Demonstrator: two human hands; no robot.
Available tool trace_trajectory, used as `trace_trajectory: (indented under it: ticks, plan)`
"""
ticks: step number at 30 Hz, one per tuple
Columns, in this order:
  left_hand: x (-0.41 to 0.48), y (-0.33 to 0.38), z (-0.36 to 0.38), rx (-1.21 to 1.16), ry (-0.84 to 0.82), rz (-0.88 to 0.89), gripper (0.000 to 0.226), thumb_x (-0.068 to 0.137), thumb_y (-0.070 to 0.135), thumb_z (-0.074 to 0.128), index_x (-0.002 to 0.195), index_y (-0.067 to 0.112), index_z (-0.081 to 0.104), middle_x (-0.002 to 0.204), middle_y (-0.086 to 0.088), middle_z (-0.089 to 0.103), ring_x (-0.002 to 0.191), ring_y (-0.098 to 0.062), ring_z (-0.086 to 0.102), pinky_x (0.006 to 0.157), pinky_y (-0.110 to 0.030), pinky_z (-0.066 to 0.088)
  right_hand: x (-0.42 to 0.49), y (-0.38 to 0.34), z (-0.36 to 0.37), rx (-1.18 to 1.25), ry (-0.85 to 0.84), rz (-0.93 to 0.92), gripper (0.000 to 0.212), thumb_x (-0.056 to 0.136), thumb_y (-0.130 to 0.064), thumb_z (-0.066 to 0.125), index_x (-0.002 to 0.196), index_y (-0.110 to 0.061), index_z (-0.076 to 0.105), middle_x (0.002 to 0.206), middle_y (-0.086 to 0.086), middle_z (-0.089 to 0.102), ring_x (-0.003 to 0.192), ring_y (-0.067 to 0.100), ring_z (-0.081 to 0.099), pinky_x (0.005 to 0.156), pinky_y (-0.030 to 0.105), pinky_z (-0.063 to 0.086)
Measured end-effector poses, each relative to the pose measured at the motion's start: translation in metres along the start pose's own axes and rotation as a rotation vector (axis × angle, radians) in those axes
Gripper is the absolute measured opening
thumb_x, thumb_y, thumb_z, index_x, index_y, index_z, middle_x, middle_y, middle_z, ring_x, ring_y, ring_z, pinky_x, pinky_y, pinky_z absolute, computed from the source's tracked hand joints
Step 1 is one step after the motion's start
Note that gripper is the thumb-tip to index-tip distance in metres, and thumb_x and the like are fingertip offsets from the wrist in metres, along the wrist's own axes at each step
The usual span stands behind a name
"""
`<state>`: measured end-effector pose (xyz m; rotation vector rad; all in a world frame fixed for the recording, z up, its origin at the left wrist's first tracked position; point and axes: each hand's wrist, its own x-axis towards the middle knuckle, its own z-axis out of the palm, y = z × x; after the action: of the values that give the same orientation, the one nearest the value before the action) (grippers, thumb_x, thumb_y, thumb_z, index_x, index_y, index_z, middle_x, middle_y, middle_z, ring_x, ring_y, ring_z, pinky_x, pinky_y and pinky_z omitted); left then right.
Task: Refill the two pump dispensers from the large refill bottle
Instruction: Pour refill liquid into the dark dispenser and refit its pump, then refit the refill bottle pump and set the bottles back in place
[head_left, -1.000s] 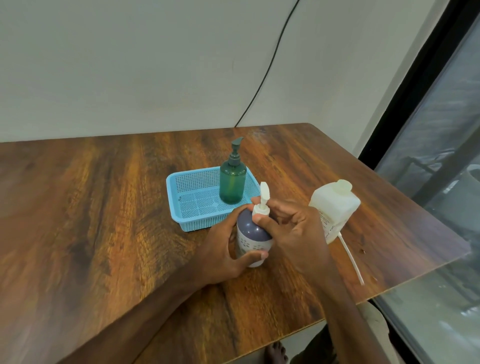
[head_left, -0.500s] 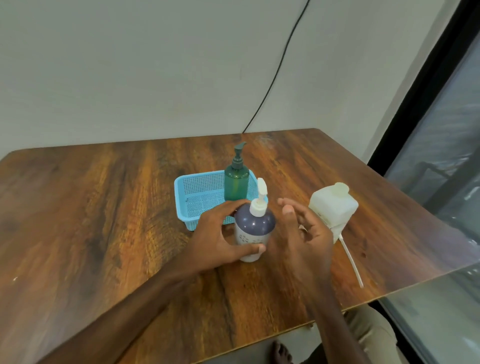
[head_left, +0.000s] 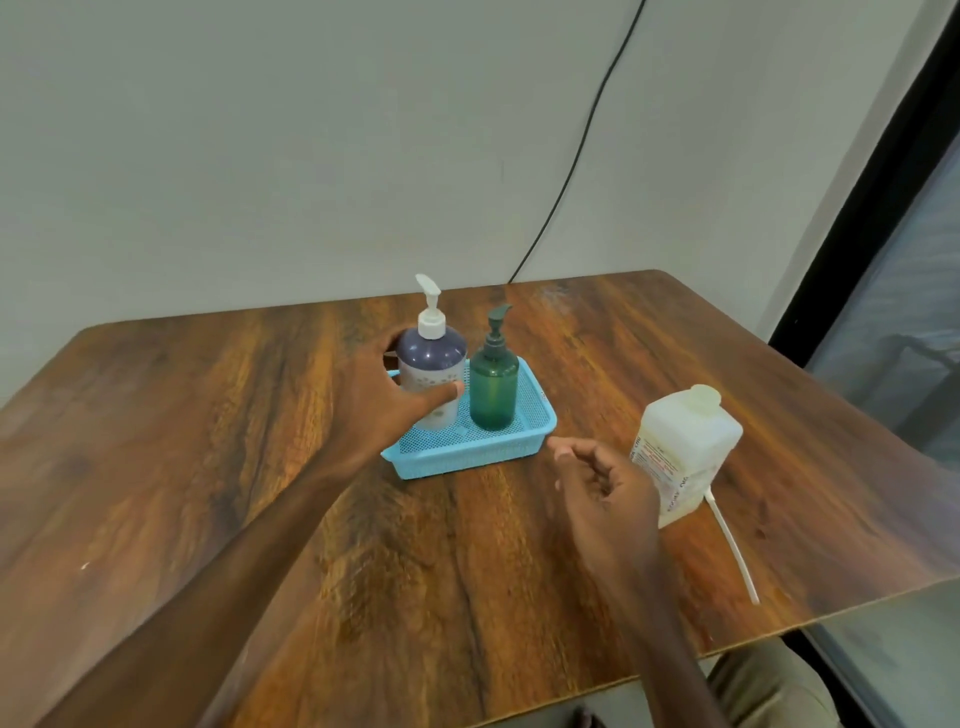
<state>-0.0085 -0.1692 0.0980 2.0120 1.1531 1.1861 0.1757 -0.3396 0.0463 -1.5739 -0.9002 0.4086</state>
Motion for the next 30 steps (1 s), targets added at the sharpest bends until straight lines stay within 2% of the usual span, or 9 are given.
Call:
trace_trajectory:
  ticks: [5, 10, 16, 20, 22, 24, 25, 28, 30]
  plan:
    - [0.012, -0.024, 0.016, 0.063, -0.028, -0.104, 0.073, 0.067, 0.031, 0.099, 0.131, 0.016, 0.066, 0.122, 0.009, 0.069, 0.102, -0.006, 0.063, 0.071, -0.005, 0.044, -0.001, 0.007, -0.003, -0.056, -0.027, -0.015, 0.017, 0.099, -0.026, 0.067, 0.113, -0.030, 0.077, 0.100, -0.024, 0.075, 0.090, -0.004, 0.070, 0.076, 0.020, 0.061]
    - [0.014, -0.043, 0.027, 0.111, -0.077, -0.142, 0.075, 0.066, 0.034, 0.100, 0.130, 0.017, 0.066, 0.128, -0.001, 0.072, 0.104, -0.010, 0.064, 0.074, -0.007, 0.043, -0.002, 0.013, -0.007, -0.067, -0.049, -0.015, 0.016, 0.098, -0.024, 0.068, 0.109, -0.030, 0.078, 0.098, -0.023, 0.076, 0.088, 0.000, 0.071, 0.075, 0.023, 0.061]
    - [0.008, -0.043, 0.031, 0.108, -0.089, -0.126, 0.081, 0.072, 0.026, 0.097, 0.140, 0.015, 0.056, 0.140, -0.004, 0.066, 0.114, -0.009, 0.060, 0.094, -0.022, 0.053, -0.004, 0.019, -0.013, -0.078, -0.065, -0.012, 0.015, 0.098, -0.022, 0.068, 0.106, -0.030, 0.078, 0.093, -0.018, 0.076, 0.080, 0.002, 0.071, 0.069, 0.021, 0.061]
    - [-0.026, -0.027, 0.036, 0.202, 0.003, -0.146, 0.101, 0.078, 0.039, 0.092, 0.157, 0.018, 0.033, 0.161, -0.004, 0.044, 0.144, -0.019, 0.046, 0.117, -0.038, 0.042, -0.006, 0.021, -0.020, -0.077, -0.057, -0.035, 0.016, 0.097, -0.018, 0.070, 0.105, -0.029, 0.078, 0.094, -0.019, 0.077, 0.084, 0.003, 0.072, 0.071, 0.023, 0.062]
    - [-0.053, -0.010, 0.037, 0.176, 0.095, -0.074, 0.101, 0.083, 0.033, 0.088, 0.162, 0.022, 0.026, 0.163, -0.001, 0.039, 0.145, -0.010, 0.036, 0.117, -0.024, 0.033, -0.008, 0.019, -0.029, -0.078, -0.045, -0.078, 0.016, 0.095, -0.016, 0.072, 0.103, -0.029, 0.078, 0.093, -0.020, 0.077, 0.087, 0.002, 0.072, 0.073, 0.021, 0.061]
    - [-0.081, 0.013, 0.041, 0.115, 0.152, 0.067, 0.091, 0.084, 0.022, 0.087, 0.157, 0.022, 0.034, 0.156, 0.003, 0.044, 0.142, -0.003, 0.036, 0.111, -0.005, 0.028, -0.013, 0.015, -0.040, -0.074, -0.026, -0.122, 0.016, 0.092, -0.015, 0.075, 0.101, -0.028, 0.078, 0.090, -0.021, 0.076, 0.086, 0.003, 0.072, 0.071, 0.016, 0.058]
    - [-0.094, 0.025, 0.044, 0.087, 0.151, 0.135, 0.084, 0.083, 0.017, 0.087, 0.153, 0.021, 0.040, 0.153, 0.005, 0.046, 0.141, -0.001, 0.037, 0.111, -0.004, 0.030, -0.016, 0.012, -0.047, -0.070, -0.011, -0.139, 0.016, 0.091, -0.014, 0.076, 0.099, -0.028, 0.078, 0.088, -0.020, 0.076, 0.084, 0.004, 0.072, 0.068, 0.014, 0.057]
    - [-0.117, 0.051, 0.063, 0.064, -0.009, 0.272, 0.063, 0.086, 0.022, 0.084, 0.140, 0.024, 0.053, 0.142, 0.013, 0.053, 0.137, 0.001, 0.043, 0.113, -0.016, 0.037, -0.020, 0.005, -0.073, -0.065, 0.067, -0.174, 0.014, 0.089, -0.013, 0.078, 0.095, -0.026, 0.079, 0.084, -0.017, 0.076, 0.078, 0.006, 0.072, 0.061, 0.014, 0.055]
    - [-0.122, 0.069, 0.082, 0.072, -0.215, 0.254, 0.063, 0.089, 0.038, 0.080, 0.143, 0.032, 0.048, 0.144, 0.019, 0.050, 0.133, 0.010, 0.038, 0.109, -0.007, 0.030, -0.019, 0.003, -0.092, -0.051, 0.139, -0.163, 0.010, 0.088, -0.017, 0.079, 0.094, -0.024, 0.079, 0.085, -0.017, 0.077, 0.080, 0.004, 0.072, 0.061, 0.017, 0.058]
